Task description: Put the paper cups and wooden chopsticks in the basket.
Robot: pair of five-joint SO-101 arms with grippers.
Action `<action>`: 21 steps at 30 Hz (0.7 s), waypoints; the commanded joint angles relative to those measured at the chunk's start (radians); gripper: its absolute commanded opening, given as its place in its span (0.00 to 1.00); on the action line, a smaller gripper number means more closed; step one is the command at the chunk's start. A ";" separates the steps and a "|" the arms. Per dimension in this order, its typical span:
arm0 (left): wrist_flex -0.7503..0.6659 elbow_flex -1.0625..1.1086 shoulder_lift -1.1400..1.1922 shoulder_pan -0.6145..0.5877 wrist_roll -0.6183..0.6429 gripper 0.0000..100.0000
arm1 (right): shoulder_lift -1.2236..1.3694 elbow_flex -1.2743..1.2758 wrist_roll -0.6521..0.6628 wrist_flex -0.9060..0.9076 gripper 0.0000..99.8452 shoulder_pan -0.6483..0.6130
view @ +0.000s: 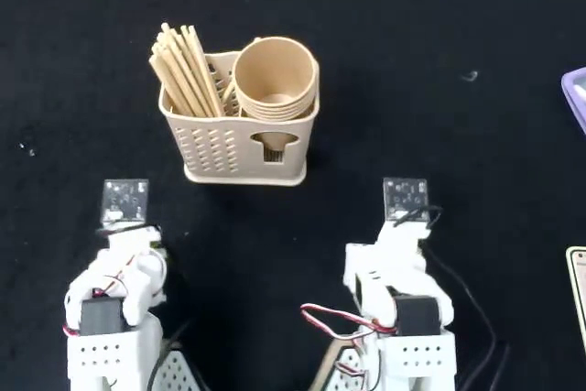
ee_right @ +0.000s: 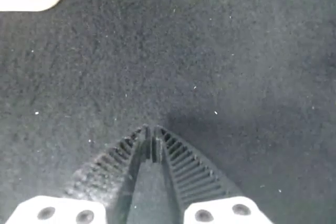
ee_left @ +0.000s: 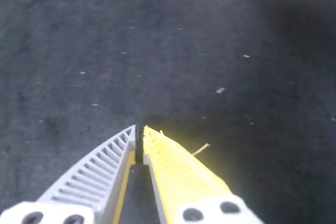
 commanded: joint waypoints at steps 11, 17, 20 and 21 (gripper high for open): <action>0.003 0.025 -0.005 -0.042 -0.005 0.03 | -0.093 -0.001 -0.014 0.003 0.01 -0.020; 0.006 0.025 -0.009 -0.045 -0.003 0.03 | -0.093 -0.001 -0.014 0.003 0.01 -0.020; 0.008 0.025 -0.014 -0.044 -0.002 0.03 | -0.093 -0.001 -0.014 0.003 0.01 -0.020; 0.008 0.025 -0.012 -0.036 -0.002 0.03 | -0.093 -0.001 -0.014 0.003 0.01 -0.020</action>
